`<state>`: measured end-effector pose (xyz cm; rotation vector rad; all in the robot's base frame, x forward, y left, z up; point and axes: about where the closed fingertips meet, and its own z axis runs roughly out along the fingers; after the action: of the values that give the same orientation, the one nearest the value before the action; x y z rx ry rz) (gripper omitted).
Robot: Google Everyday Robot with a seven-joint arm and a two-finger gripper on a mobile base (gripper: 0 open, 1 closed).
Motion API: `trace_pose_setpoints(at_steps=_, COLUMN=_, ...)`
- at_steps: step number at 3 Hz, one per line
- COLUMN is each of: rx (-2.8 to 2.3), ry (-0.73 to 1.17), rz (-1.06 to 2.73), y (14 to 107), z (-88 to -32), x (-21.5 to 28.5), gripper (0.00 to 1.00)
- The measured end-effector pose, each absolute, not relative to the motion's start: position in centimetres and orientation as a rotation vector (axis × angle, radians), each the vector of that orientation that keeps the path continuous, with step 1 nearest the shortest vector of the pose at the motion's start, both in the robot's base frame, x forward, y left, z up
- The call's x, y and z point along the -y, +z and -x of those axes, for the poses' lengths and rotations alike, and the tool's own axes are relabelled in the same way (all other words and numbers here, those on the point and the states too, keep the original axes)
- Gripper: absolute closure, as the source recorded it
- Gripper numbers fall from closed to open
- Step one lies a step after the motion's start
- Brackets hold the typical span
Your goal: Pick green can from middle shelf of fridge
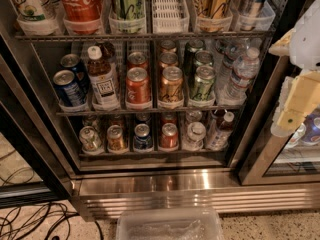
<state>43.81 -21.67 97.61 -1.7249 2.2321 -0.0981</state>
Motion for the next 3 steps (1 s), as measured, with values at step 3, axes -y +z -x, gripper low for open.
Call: trace_pose_setpoints(at_steps=3, rx=-2.241, ry=-0.007, rz=1.577, y=93.7, z=-42.7, x=19.1, gripper=0.00)
